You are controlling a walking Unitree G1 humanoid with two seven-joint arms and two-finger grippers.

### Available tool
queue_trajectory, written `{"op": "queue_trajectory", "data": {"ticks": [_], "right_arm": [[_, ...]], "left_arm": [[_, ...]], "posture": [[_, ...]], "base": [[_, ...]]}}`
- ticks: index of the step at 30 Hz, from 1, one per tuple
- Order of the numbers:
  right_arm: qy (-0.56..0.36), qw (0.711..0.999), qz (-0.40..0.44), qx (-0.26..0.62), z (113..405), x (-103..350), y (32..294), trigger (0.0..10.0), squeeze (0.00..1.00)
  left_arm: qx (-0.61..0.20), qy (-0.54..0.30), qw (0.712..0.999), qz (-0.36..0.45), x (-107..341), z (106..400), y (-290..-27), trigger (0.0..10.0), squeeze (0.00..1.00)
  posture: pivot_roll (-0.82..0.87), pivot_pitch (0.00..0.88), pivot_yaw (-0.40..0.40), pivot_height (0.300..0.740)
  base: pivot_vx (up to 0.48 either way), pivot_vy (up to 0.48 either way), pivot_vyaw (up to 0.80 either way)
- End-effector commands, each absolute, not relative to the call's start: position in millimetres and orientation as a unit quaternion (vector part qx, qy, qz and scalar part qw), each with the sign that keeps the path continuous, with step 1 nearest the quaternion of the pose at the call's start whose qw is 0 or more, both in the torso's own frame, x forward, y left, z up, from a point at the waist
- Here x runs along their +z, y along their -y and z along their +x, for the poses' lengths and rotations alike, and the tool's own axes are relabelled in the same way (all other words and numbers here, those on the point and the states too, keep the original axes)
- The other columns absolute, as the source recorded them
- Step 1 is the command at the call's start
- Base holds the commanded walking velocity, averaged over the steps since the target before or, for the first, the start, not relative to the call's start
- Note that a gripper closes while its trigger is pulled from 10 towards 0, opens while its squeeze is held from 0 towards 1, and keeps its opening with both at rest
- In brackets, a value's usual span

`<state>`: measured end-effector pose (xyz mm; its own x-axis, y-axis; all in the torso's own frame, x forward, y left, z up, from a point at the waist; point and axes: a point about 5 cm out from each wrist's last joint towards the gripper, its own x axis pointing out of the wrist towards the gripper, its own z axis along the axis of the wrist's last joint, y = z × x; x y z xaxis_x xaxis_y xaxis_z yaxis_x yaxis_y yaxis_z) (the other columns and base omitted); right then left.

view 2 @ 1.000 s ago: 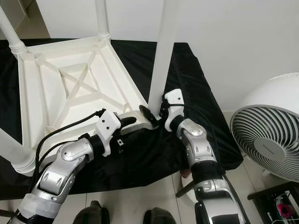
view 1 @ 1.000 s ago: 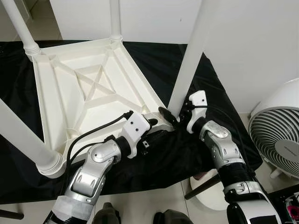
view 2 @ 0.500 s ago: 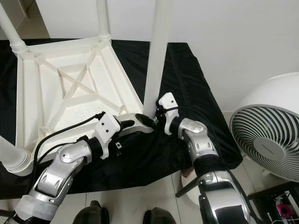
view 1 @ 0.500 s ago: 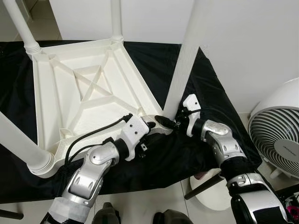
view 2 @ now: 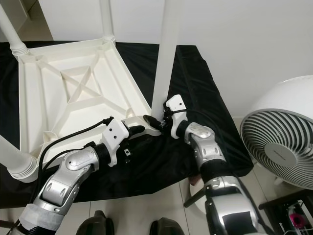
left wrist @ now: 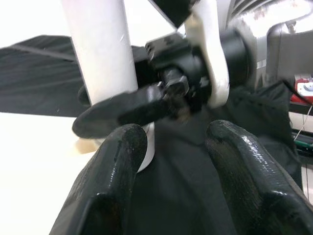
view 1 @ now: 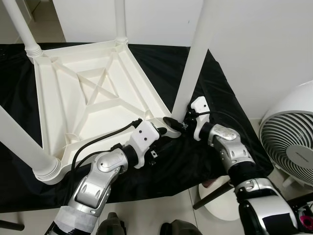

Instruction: Building children table

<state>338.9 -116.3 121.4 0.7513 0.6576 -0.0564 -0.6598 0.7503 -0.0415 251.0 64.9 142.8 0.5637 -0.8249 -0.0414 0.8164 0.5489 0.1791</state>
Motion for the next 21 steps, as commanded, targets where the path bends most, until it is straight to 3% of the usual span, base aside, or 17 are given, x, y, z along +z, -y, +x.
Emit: {"op": "queue_trajectory", "data": {"ticks": [1,3,11,17,18,19,21], "right_arm": [[-0.016,0.971,-0.006,0.237,342,122,122,0.0,0.00],[-0.016,0.971,-0.006,0.237,342,122,122,0.0,0.00],[-0.010,0.996,-0.008,0.085,327,114,107,0.0,0.00],[0.014,0.995,0.028,0.097,322,121,94,0.0,0.00],[0.023,0.994,0.028,0.106,322,124,93,6.7,0.90],[0.030,0.994,0.026,0.104,323,127,96,10.0,1.00],[0.030,0.994,0.026,0.104,323,127,96,10.0,1.00]], "left_arm": [[-0.459,0.017,0.884,0.089,140,251,-64,10.0,0.00],[-0.459,0.017,0.884,0.089,140,251,-64,10.0,0.00],[-0.449,0.022,0.889,0.086,142,255,-64,10.0,0.00],[-0.436,0.026,0.896,0.085,144,257,-65,10.0,0.00],[-0.434,0.027,0.897,0.085,144,257,-65,10.0,0.00],[-0.430,0.027,0.898,0.086,144,257,-66,10.0,0.00],[-0.430,0.027,0.898,0.086,144,257,-66,10.0,0.00]], "posture": [[0.02,0.030,-0.027,0.740],[0.02,0.030,-0.027,0.740],[0.02,0.036,-0.029,0.740],[0.02,0.036,-0.033,0.740],[0.02,0.035,-0.038,0.740],[0.02,0.035,-0.042,0.740],[0.02,0.035,-0.042,0.740]], "base": [[0.000,0.000,0.00],[0.000,0.000,0.00],[0.000,0.000,0.00],[0.000,0.000,0.00],[0.000,0.000,0.00],[0.000,0.000,0.00],[0.000,0.000,0.00]]}}
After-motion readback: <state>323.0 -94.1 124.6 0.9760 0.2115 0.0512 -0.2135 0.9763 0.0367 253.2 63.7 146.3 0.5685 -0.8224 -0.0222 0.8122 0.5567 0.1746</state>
